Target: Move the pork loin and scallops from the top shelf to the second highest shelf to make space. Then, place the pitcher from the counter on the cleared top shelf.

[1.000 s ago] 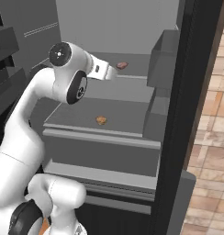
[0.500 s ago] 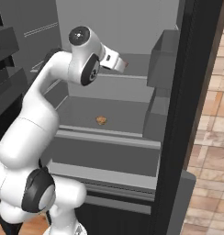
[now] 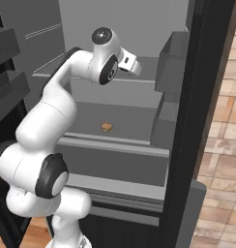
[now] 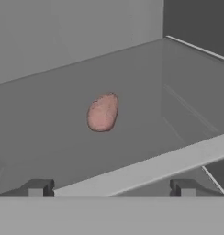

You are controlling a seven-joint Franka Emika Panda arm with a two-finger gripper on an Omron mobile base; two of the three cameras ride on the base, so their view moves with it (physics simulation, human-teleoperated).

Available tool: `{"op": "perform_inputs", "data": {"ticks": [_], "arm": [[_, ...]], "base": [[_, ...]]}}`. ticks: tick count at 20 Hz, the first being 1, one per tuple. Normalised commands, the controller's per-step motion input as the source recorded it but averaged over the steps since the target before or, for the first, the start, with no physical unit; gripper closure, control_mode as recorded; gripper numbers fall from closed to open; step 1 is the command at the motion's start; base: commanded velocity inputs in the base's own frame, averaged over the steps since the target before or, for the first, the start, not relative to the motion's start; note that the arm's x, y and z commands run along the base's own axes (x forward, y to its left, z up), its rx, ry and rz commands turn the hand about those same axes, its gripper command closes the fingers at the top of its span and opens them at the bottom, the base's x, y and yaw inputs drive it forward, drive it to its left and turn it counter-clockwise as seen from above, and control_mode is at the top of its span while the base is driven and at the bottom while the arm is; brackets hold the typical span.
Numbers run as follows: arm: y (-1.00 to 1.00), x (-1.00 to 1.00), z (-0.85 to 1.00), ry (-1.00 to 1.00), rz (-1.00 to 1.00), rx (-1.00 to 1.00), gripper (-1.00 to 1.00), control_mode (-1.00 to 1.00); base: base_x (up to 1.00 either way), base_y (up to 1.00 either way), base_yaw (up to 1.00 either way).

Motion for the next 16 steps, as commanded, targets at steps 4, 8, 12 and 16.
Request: {"op": "perform_inputs", "data": {"ticks": [4,8,12,16], "arm": [[-0.02,0.55,-0.13,0.01,0.0,0.0,-1.0,-1.0],[0.0,0.56,-0.03,0.02,0.0,0.0,-1.0,-1.0],[0.0,0.53,-0.05,0.01,0.0,0.0,-1.0,-1.0],[-0.09,0.44,-0.08,0.01,0.0,0.0,-1.0,-1.0]], "base": [[0.0,0.0,0.0],[0.0,0.0,0.0],[0.0,0.0,0.0],[0.0,0.0,0.0]]}}
